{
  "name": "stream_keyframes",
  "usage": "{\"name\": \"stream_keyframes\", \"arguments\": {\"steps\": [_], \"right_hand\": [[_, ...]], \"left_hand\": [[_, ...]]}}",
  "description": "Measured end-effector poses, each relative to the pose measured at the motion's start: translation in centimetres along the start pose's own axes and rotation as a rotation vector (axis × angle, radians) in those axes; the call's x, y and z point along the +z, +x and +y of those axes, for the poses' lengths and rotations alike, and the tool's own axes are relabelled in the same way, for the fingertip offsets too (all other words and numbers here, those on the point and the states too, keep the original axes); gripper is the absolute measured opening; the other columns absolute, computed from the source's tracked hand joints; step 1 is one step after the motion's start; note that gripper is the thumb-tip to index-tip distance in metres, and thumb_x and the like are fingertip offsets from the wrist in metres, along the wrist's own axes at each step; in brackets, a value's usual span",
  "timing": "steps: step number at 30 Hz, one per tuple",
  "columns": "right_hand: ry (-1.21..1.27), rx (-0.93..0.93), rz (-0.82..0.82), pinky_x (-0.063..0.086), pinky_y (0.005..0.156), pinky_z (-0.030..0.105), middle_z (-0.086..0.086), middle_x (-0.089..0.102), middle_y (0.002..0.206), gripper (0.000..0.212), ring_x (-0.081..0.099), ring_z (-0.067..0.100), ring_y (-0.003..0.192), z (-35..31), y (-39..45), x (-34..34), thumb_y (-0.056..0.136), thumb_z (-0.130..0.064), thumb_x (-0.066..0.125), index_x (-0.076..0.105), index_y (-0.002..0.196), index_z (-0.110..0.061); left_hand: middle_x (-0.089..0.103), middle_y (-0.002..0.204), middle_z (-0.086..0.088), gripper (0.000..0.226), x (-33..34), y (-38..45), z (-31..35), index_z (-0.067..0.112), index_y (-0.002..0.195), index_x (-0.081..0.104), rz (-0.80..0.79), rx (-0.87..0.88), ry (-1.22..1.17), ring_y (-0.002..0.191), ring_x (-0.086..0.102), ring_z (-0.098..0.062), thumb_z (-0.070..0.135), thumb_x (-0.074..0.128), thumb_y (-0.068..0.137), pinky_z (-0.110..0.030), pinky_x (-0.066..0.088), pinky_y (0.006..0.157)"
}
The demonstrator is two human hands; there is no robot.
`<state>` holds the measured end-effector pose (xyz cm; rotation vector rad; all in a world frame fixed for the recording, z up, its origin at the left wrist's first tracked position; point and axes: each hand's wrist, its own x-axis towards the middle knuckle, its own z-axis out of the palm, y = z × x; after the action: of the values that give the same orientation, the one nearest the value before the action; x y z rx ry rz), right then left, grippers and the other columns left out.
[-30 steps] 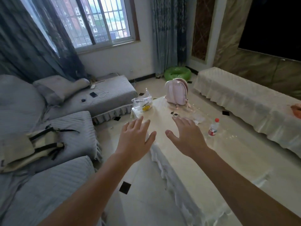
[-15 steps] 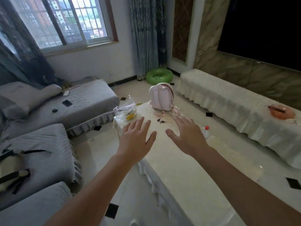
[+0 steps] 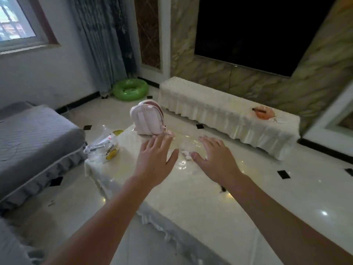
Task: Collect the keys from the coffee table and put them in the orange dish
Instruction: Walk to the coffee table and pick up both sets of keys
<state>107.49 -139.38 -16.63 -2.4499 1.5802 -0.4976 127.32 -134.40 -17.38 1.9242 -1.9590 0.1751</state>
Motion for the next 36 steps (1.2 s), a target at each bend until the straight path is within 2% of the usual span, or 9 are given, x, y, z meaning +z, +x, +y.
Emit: {"name": "stream_keyframes", "arguments": {"steps": [8,13,18,22,30,36], "right_hand": [[-0.038,0.12,0.011,0.03,0.112,0.04,0.001,0.043,0.149,0.068,0.032,0.021,0.138,2.1,2.0,0.9,0.091,-0.061,0.037,0.037,0.144,-0.018],[0.047,0.173,0.02,0.029,0.11,0.04,0.002,0.043,0.149,0.063,0.033,0.022,0.137,3.2,4.4,3.7,0.092,-0.056,0.042,0.04,0.142,-0.019],[0.134,0.16,-0.021,0.03,0.109,0.04,0.004,0.045,0.147,0.063,0.035,0.024,0.136,3.1,8.8,7.2,0.09,-0.055,0.042,0.043,0.141,-0.018],[0.19,0.126,-0.082,0.029,0.112,0.042,0.003,0.041,0.15,0.068,0.032,0.023,0.139,3.0,12.9,9.6,0.089,-0.058,0.038,0.04,0.143,-0.018],[0.206,0.066,-0.124,0.028,0.112,0.039,0.002,0.041,0.151,0.064,0.032,0.024,0.139,2.1,18.9,11.6,0.092,-0.052,0.045,0.038,0.145,-0.018],[0.185,0.087,-0.116,0.029,0.112,0.04,0.001,0.041,0.151,0.063,0.031,0.023,0.139,1.3,22.9,13.1,0.092,-0.052,0.044,0.036,0.145,-0.019]], "left_hand": [[0.04,0.149,-0.001,0.054,3.7,3.5,-0.4,0.023,0.139,0.038,-0.135,0.074,-0.037,0.133,0.039,-0.024,0.053,0.028,0.095,-0.044,0.031,0.108],[0.049,0.141,-0.005,0.053,4.4,4.8,-2.5,0.019,0.136,0.044,-0.136,0.083,-0.019,0.127,0.045,-0.027,0.051,0.033,0.095,-0.042,0.034,0.104],[0.044,0.146,-0.002,0.054,4.6,7.6,-5.8,0.023,0.139,0.039,-0.188,0.046,0.085,0.13,0.042,-0.023,0.054,0.026,0.096,-0.041,0.032,0.107],[0.042,0.148,-0.003,0.057,5.7,9.6,-7.6,0.021,0.14,0.039,-0.205,-0.001,0.137,0.132,0.041,-0.024,0.054,0.027,0.096,-0.041,0.03,0.108],[0.044,0.147,-0.007,0.057,8.0,12.8,-11.2,0.022,0.139,0.039,-0.254,-0.063,0.141,0.132,0.041,-0.026,0.056,0.027,0.095,-0.043,0.028,0.11],[0.048,0.142,-0.002,0.056,10.0,16.5,-14.7,0.023,0.14,0.038,-0.252,-0.031,0.11,0.125,0.047,-0.024,0.055,0.029,0.095,-0.04,0.034,0.104]]}}
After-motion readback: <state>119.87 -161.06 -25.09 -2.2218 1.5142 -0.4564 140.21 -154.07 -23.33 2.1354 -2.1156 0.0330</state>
